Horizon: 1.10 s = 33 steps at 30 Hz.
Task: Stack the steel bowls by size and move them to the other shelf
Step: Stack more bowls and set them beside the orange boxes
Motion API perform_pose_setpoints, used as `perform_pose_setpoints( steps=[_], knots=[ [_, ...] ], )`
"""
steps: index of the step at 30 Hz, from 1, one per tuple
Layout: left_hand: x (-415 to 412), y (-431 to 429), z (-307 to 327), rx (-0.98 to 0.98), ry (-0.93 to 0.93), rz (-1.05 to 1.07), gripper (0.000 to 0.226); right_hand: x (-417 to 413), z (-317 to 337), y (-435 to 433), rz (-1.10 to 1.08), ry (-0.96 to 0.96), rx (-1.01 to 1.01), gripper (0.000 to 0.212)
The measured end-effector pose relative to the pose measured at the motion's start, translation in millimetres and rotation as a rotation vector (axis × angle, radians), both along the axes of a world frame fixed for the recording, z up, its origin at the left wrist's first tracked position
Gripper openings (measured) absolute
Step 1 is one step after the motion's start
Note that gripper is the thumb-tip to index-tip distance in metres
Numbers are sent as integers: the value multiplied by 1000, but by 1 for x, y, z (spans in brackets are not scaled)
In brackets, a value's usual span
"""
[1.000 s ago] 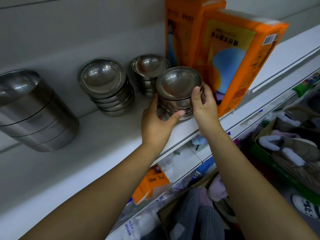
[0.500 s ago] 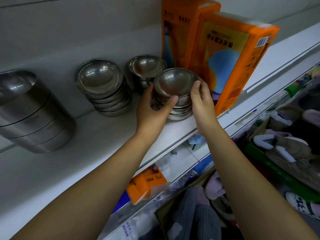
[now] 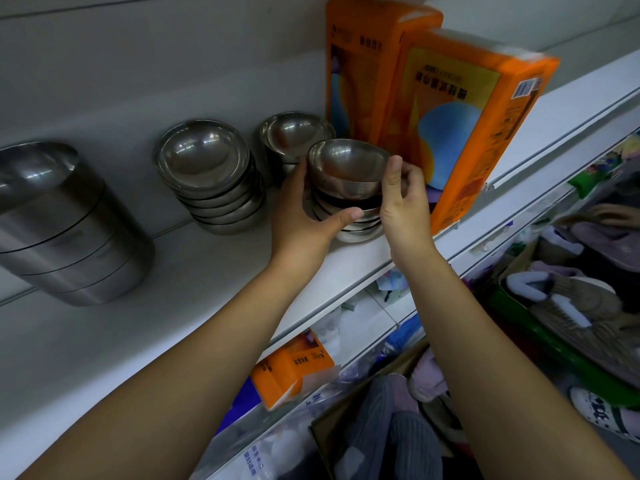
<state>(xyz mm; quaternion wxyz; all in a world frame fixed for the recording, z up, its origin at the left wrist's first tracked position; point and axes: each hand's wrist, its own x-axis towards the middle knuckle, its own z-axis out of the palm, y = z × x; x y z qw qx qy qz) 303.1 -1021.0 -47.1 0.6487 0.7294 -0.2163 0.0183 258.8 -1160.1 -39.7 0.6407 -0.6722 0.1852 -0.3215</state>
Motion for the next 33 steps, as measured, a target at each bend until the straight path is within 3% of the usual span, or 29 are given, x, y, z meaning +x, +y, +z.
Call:
perform_pose_setpoints(
  steps=[5,18,22,28,33],
  knots=[
    [1,3,9,31,-60,-18,100,2,3,-1,-5,-17,-12,40],
    [-4,1,-6,46,5,-52,94,-3,-11,1,0,48,-87,54],
    [-8,0,-9,39,22,-21,95,-2,-8,1,-10,60,-82,74],
    [-12,-2,-14,29,42,19,99,-3,-9,0,13,71,-38,55],
    [-12,-3,-21,26,42,44,100,-3,-11,2,29,79,-50,53]
  ],
)
